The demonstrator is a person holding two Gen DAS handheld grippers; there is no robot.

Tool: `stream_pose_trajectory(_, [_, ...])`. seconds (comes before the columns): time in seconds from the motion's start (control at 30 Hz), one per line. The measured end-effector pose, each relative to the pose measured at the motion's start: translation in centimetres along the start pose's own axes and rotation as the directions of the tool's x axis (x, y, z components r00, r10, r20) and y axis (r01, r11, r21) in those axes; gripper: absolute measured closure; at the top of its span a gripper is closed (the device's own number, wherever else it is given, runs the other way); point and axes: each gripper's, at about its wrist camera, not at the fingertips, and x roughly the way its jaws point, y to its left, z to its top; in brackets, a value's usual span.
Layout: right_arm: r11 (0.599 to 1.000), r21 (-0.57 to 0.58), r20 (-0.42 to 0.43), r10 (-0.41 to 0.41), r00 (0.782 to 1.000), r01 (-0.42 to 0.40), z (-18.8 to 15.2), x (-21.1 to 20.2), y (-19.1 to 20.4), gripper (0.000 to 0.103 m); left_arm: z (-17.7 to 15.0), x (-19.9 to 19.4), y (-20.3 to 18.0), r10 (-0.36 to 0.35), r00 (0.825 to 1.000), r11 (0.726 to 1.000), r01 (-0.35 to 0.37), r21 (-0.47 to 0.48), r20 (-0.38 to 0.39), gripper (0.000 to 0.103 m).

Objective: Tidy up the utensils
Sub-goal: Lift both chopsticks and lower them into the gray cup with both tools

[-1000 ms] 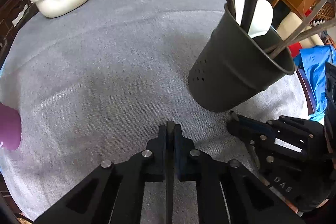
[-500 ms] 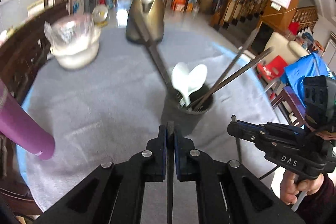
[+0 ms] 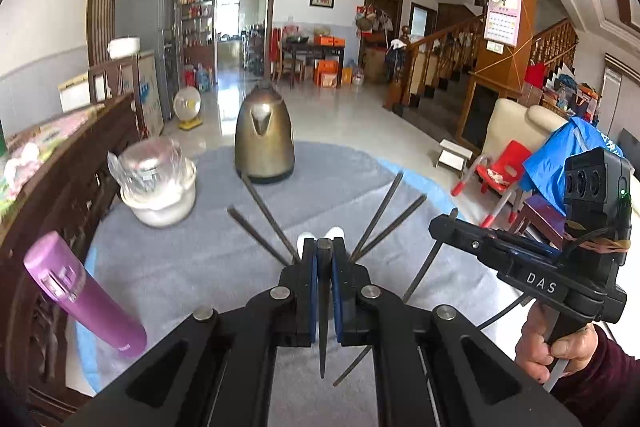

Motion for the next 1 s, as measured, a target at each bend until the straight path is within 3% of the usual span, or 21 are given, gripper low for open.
stream_pose_trajectory(0.3, [0.998,-0.047,0.118,-0.030,0.993,0.036,3.9,-2.0,1.6,0.097,4.1,-2.5,-0.3,0.025,0.994,1.000,-0.025,-0.003,0.104,0.096])
stream_pose_trajectory(0.53, [0.995,-0.047,0.241,-0.071,0.968,0.085,6.0,-3.6,2.7,0.097,6.3,-3.6,-0.4,0.046,0.978,0.999,-0.039,-0.037,0.204,0.096])
stream_pose_trajectory(0.83, [0.971,-0.064,0.396,-0.188,0.899,0.231,6.6,-3.6,4.3,0.097,6.5,-2.3,-0.5,0.094,0.948,0.993,-0.069,-0.093,0.305,0.096])
stream_pose_trajectory(1.0, [0.958,-0.095,0.372,-0.218,0.902,0.271,5.8,-0.9,4.5,0.097,4.9,0.4,-0.2,0.106,0.950,0.990,-0.074,-0.118,0.295,0.096])
